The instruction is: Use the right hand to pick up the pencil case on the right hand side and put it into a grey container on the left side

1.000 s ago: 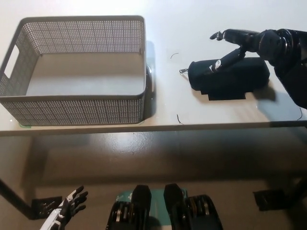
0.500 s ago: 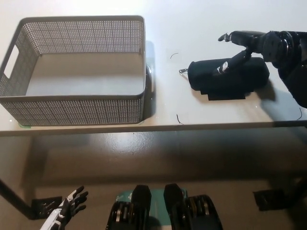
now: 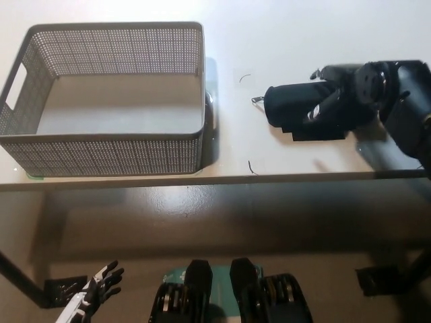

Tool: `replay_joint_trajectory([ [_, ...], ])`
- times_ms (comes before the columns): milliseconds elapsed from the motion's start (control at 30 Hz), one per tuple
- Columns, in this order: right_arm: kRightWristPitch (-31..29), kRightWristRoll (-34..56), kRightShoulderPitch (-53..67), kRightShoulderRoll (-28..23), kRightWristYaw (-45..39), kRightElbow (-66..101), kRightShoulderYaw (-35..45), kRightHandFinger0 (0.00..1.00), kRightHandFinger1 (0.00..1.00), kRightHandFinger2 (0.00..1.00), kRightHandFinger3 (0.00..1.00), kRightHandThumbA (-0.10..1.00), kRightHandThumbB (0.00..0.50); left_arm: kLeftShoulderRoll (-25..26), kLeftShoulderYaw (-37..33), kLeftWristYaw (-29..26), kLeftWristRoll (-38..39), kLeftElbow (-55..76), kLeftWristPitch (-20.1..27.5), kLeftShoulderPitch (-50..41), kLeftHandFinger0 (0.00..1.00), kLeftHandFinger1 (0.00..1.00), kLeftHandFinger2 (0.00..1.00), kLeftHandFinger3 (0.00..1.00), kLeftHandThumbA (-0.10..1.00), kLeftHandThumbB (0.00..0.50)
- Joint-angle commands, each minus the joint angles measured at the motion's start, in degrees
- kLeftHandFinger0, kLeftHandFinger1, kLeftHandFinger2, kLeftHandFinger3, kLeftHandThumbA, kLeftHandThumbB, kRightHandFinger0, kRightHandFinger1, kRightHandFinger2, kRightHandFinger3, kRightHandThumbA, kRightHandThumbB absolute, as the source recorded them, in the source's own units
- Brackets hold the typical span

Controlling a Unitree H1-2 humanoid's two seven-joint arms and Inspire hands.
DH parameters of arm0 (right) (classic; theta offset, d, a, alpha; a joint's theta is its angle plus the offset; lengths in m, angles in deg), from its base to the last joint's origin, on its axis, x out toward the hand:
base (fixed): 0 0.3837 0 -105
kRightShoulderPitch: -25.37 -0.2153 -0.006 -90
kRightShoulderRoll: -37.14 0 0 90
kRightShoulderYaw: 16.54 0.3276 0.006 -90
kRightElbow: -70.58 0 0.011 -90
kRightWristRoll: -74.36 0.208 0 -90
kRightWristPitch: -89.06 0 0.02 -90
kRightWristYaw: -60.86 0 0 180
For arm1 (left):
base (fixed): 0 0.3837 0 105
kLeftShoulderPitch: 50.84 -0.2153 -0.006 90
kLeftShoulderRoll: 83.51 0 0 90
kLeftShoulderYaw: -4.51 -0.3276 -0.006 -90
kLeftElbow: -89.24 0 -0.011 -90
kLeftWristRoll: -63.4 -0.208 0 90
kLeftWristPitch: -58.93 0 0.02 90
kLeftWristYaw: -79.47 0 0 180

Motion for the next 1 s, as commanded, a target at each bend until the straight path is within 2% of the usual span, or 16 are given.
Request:
replay_joint_trajectory([
  [0,-3.84,-1.27,-5.23,1.23,5.18,-3.46,-0.44,1.00,1.00,1.00,1.00,0.91,0.500,1.46,0.06,0.62,0.40,0.64,2.37,0.74,1.00,1.00,1.00,1.00,1.00,0.405],
  [233,-5.07,-1.12,-5.38,3.69,7.64,-9.18,-0.75,1.00,1.00,1.00,1.00,0.92,0.500,1.45,-0.12,0.13,-0.97,0.38,2.64,1.50,1.00,1.00,1.00,1.00,1.00,0.432],
  [433,-5.83,-0.36,-4.41,5.93,9.69,-12.46,-0.17,1.00,1.00,1.00,1.00,0.88,0.500,1.30,-0.13,0.12,-0.73,1.34,1.71,1.35,1.00,1.00,1.00,1.00,1.00,0.451],
  [700,-6.12,0.32,-3.35,7.47,11.40,-15.06,0.56,1.00,1.00,1.00,1.00,0.86,0.500,1.72,-0.17,1.10,0.51,1.61,2.00,2.34,1.00,1.00,1.00,1.00,1.00,0.427],
  [800,-5.90,0.68,-2.97,8.00,12.01,-15.66,0.90,1.00,1.00,1.00,1.00,0.83,0.500,1.84,-0.21,1.11,0.52,2.10,0.28,2.55,1.00,1.00,1.00,1.00,1.00,0.448],
  [867,-5.53,0.79,-2.50,8.44,12.49,-16.05,1.06,1.00,1.00,1.00,1.00,0.83,0.500,1.93,-0.28,1.07,0.13,1.77,1.34,2.77,1.00,1.00,1.00,1.00,1.00,0.427],
  [967,-4.85,0.85,-1.95,9.08,13.44,-16.82,1.30,1.00,1.00,1.00,1.00,0.81,0.500,1.85,-0.28,0.72,-0.37,1.39,2.06,3.33,1.00,1.00,1.00,1.00,1.00,0.430],
])
